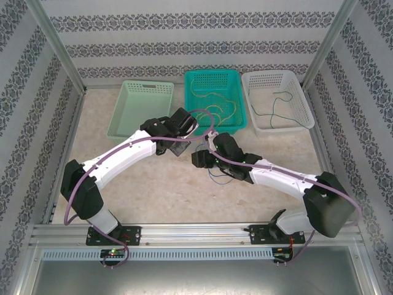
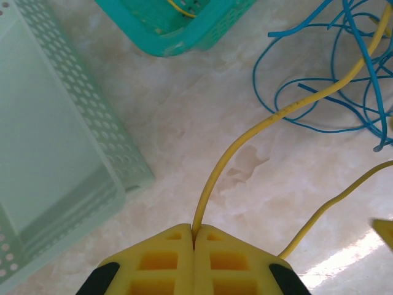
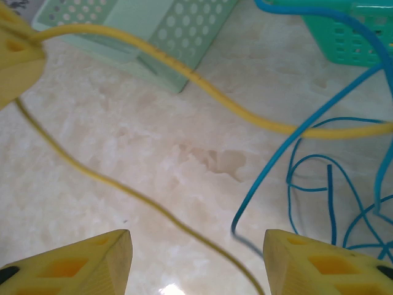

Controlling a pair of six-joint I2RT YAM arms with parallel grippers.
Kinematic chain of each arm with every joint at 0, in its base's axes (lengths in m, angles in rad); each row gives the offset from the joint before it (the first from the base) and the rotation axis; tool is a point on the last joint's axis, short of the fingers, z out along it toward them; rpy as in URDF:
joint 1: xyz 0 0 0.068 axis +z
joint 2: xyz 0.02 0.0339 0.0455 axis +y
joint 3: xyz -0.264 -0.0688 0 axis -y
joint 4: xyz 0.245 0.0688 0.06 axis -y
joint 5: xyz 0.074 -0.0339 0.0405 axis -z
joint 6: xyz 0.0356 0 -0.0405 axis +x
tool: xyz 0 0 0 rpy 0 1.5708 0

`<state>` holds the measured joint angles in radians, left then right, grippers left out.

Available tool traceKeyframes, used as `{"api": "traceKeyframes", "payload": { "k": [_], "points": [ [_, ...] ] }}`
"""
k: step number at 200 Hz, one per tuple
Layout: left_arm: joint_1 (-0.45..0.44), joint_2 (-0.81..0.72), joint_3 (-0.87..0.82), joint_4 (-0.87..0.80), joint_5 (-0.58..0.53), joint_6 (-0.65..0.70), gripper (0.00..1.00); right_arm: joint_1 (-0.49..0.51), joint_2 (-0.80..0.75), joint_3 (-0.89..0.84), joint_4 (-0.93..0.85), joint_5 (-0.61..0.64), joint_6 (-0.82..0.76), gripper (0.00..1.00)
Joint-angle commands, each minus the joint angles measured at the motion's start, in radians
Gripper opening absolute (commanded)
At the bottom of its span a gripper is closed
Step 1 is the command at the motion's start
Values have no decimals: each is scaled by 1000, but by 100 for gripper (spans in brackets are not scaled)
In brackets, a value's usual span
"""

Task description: Untangle the cables

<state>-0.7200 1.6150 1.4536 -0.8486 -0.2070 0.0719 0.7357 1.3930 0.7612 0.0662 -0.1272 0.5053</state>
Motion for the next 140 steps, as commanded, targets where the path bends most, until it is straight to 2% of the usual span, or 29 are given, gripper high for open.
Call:
{"api": "traceKeyframes", "payload": {
  "k": [1, 28, 54, 72, 121, 140],
  "points": [
    [0, -39, 2, 33, 53, -19, 0, 3, 45, 23, 75, 93, -4, 59],
    [1, -48, -1, 29, 62, -27, 0, -6, 99, 26, 135, 148, 3, 49],
    [8, -70, -38, 26, 30, -29, 0, -8, 84, 1, 156, 171, 14, 14],
    [40, -86, -60, 15, 18, -31, 0, -9, 25, -39, 135, 189, 26, 0],
    [132, -142, -77, 14, -11, 11, 0, -62, -233, -249, 68, 270, 149, 0],
    [159, -153, -69, 14, -8, 20, 0, -81, -291, -274, -19, 279, 180, 0]
  ]
}}
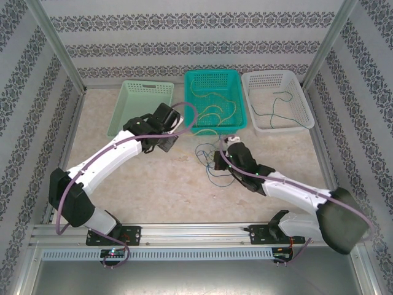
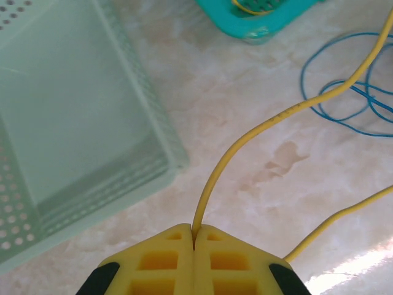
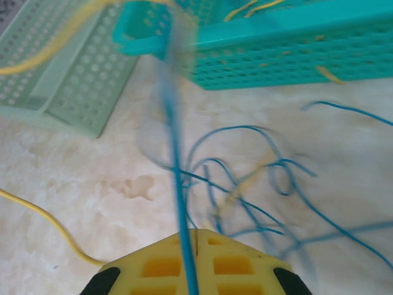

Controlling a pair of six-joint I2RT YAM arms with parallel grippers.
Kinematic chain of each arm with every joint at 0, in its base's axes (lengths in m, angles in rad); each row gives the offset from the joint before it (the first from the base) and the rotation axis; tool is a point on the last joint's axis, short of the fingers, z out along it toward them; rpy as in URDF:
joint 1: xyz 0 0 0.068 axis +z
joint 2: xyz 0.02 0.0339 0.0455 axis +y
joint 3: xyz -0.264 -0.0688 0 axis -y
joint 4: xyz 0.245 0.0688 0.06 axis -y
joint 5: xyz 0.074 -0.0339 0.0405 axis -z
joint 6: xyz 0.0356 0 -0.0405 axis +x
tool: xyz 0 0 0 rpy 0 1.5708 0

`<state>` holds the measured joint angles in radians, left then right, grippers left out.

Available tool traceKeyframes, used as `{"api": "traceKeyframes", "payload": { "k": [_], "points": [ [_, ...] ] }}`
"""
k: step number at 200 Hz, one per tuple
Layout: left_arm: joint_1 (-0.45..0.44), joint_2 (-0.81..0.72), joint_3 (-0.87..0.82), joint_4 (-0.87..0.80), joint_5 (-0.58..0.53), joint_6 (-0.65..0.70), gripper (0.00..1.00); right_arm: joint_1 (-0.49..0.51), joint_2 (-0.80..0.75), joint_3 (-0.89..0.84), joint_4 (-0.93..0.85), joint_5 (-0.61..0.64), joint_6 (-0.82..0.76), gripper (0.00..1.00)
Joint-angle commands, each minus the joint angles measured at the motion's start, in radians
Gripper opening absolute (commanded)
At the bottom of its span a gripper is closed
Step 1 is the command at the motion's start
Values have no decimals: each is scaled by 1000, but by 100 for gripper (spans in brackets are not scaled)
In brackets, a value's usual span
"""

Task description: Untangle the cables

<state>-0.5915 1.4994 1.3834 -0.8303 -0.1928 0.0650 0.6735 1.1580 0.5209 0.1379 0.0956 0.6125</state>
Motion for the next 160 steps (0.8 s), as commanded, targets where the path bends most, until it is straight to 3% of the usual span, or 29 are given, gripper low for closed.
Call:
{"api": "traceKeyframes", "payload": {
  "k": [1, 45, 75, 95, 114, 125, 160],
  "points": [
    [32, -37, 2, -4, -21, 27, 0, -20, -57, -34, -95, 55, 75, 0],
    [42, -57, 18, 23, 21, 16, 0, -31, 103, 77, -246, -53, 81, 0],
    [42, -81, 9, -3, 15, 24, 0, -24, 196, 150, -259, -59, 77, 0],
    [41, -134, -31, 32, 29, 15, 0, -13, 164, 153, -205, -36, 56, 18],
    [42, -183, -75, 91, 76, -1, 0, -12, 111, 161, -219, 8, 44, 27],
    [43, -192, -88, 112, 114, -3, 0, -14, 74, 159, -227, 28, 43, 41],
    [43, -140, -73, 74, 175, 10, 0, -12, -23, 132, -222, 21, 33, 51]
  ]
}}
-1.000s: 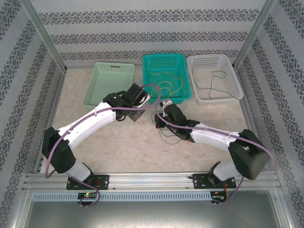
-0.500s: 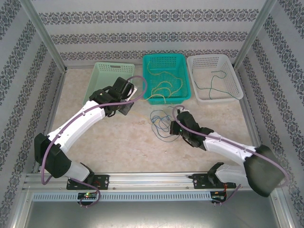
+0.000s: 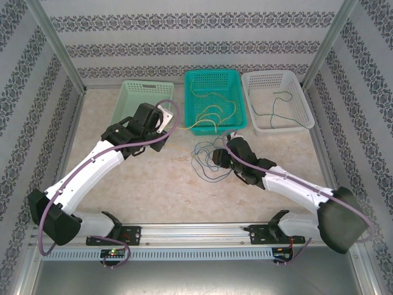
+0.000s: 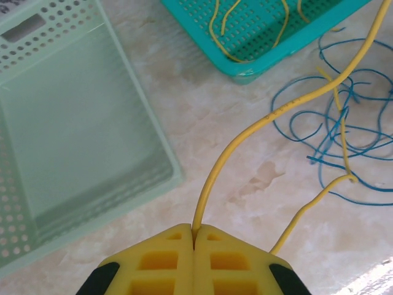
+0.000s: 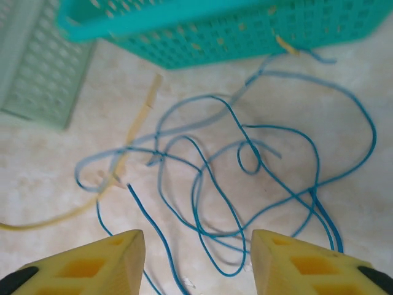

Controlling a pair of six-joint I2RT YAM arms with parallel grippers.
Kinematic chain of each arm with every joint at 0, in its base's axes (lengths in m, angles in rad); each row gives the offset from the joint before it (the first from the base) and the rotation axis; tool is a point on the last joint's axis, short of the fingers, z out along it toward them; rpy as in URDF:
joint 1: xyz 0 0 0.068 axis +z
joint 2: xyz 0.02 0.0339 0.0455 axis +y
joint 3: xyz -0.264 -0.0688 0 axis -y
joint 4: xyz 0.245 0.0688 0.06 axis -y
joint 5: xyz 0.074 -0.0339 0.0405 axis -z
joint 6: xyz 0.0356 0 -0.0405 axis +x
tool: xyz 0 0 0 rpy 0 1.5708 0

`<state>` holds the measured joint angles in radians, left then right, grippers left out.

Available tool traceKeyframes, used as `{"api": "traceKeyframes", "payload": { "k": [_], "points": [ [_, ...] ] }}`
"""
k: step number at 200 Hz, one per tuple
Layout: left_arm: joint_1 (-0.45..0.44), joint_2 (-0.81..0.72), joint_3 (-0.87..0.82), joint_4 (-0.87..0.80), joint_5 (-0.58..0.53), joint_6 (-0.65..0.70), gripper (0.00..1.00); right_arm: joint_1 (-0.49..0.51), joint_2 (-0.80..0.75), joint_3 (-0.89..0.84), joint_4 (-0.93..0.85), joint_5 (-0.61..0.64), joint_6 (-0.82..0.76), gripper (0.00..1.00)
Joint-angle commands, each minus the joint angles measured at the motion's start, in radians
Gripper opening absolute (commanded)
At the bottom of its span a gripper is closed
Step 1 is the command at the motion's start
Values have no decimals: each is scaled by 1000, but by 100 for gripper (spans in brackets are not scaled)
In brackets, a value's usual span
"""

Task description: Untangle the cables

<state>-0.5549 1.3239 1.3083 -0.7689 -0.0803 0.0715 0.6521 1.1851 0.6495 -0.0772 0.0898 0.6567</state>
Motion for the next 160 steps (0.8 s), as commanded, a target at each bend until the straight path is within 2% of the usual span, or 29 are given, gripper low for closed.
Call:
{"api": "traceKeyframes", "payload": {
  "k": [1, 22, 62, 98, 119, 160],
  "points": [
    [7, 38, 3, 11, 64, 3, 0, 9, -51, 4, -10, 26, -11, 51],
    [7, 45, 11, 2, 108, 1, 0, 9, -57, 4, -19, -4, -10, 55],
    [7, 36, 4, 16, 180, -31, 0, 9, -28, -10, 30, -47, 34, 56],
    [7, 37, -19, 48, 213, -75, 0, 8, 35, -8, 12, -74, 105, 45],
    [7, 33, -30, 85, 219, -105, 0, 16, 68, -21, 56, -87, 154, 43],
    [7, 0, -70, 155, 252, -100, 0, 21, 113, -22, 76, -35, 226, 53]
  ]
}}
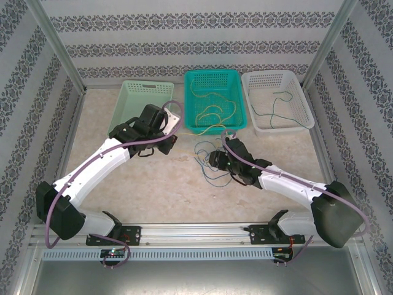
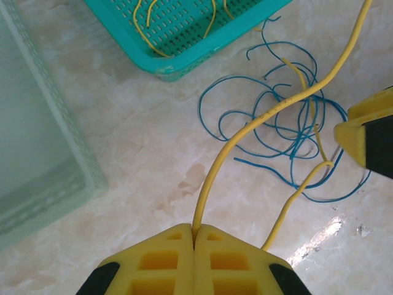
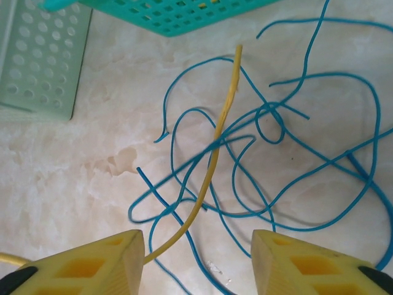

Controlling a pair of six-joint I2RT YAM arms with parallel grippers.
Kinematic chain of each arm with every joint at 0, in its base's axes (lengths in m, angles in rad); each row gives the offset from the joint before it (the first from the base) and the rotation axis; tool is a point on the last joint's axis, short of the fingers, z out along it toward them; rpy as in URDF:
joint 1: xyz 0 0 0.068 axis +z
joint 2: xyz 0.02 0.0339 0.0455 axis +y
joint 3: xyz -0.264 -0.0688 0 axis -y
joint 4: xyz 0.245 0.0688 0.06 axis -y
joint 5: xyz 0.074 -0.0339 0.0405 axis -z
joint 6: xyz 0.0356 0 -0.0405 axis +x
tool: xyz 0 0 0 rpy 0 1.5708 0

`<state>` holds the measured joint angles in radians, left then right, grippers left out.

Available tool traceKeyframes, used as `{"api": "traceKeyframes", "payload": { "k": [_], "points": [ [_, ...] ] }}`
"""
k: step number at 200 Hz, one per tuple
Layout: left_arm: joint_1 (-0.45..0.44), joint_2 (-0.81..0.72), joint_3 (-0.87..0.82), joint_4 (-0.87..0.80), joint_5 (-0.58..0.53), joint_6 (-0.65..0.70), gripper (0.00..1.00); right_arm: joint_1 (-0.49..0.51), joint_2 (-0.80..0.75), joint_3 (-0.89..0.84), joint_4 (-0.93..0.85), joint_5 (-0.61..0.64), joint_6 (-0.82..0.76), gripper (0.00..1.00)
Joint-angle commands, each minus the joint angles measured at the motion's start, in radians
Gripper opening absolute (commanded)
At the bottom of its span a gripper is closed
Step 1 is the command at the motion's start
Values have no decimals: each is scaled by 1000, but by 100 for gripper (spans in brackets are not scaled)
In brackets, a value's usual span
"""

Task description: Untangle the cables

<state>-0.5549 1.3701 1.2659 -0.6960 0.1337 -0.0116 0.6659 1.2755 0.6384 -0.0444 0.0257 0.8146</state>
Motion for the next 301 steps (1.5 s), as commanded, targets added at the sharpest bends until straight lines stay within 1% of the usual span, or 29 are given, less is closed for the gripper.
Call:
{"api": "traceKeyframes", "payload": {
  "k": [1, 17, 49, 61, 80, 95, 108, 135, 160, 197, 227, 260, 282, 301],
  "points": [
    [6, -48, -29, 84, 39, -16, 0, 7, 24, -11, 44, 29, 70, 53],
    [6, -71, -57, 114, 37, -13, 0, 4, 55, -6, 63, 31, 86, 55],
    [7, -117, -105, 172, 46, -13, 0, -16, 117, -21, 170, 44, 108, 55],
    [8, -137, -127, 197, 52, -16, 0, -43, 131, -34, 227, 42, 118, 46],
    [11, -162, -162, 238, 55, -33, 0, -89, 143, -69, 353, 4, 158, 25],
    [15, -184, -198, 284, 51, -56, 0, -107, 147, -79, 381, -18, 182, 9],
    [16, -209, -239, 342, 53, -79, 0, -112, 151, -91, 398, -33, 201, 0],
    [19, -246, -316, 469, 44, -146, 0, -109, 160, -155, 516, -47, 329, 0],
    [19, -269, -374, 589, 13, -224, 0, -103, 156, -222, 617, -17, 449, 0],
    [18, -307, -462, 776, -85, -342, 0, -101, 113, -279, 623, 8, 604, 0],
    [20, -331, -530, 925, -124, -445, 0, -95, 70, -366, 663, 78, 735, 0],
    [18, -316, -603, 1147, -124, -560, 0, -80, 32, -373, 665, 107, 793, 0],
    [19, -283, -592, 1190, -104, -582, 0, -63, 24, -355, 655, 121, 816, 0],
    [18, -282, -608, 1254, -112, -610, 0, -40, 21, -355, 653, 145, 844, 0]
  ]
}}
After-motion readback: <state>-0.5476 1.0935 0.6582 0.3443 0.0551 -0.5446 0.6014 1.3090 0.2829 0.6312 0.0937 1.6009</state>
